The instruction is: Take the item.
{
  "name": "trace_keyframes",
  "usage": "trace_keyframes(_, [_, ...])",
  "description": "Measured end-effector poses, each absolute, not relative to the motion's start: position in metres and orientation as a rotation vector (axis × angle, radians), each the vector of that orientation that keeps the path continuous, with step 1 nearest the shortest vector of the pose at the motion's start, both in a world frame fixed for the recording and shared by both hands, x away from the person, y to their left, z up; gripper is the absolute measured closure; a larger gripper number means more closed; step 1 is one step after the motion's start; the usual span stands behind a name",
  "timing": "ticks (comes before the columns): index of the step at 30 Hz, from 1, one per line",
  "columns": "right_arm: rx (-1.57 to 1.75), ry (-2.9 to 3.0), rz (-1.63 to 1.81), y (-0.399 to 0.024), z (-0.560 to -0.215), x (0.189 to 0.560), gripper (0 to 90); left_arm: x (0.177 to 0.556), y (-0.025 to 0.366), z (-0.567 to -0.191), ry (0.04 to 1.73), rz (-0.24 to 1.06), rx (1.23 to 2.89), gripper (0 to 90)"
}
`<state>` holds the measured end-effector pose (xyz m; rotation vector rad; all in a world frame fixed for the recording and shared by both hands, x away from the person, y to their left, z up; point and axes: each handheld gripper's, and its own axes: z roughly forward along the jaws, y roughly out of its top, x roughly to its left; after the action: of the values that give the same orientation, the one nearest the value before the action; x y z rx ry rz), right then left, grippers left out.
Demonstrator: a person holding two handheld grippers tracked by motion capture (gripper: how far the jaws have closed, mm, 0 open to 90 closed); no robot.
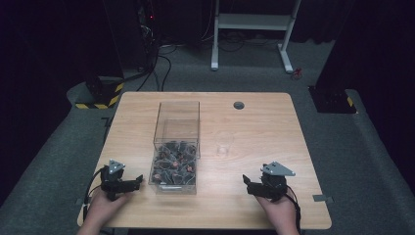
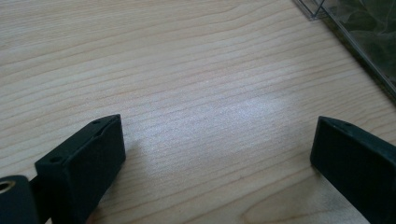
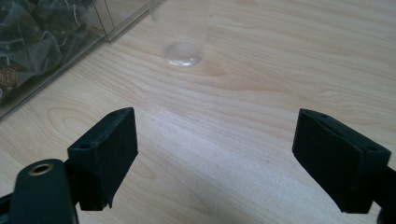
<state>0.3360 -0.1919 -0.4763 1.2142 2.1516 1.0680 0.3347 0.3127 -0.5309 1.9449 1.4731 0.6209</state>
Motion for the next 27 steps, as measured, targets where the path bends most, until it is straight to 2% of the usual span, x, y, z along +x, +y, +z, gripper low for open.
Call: trace_keyframes(27, [1.139,2.115,1.168,-0.174,-0.443,0.343,15.4,0.335,0.312,-0.531,1.476,0.620,1.936,3.5])
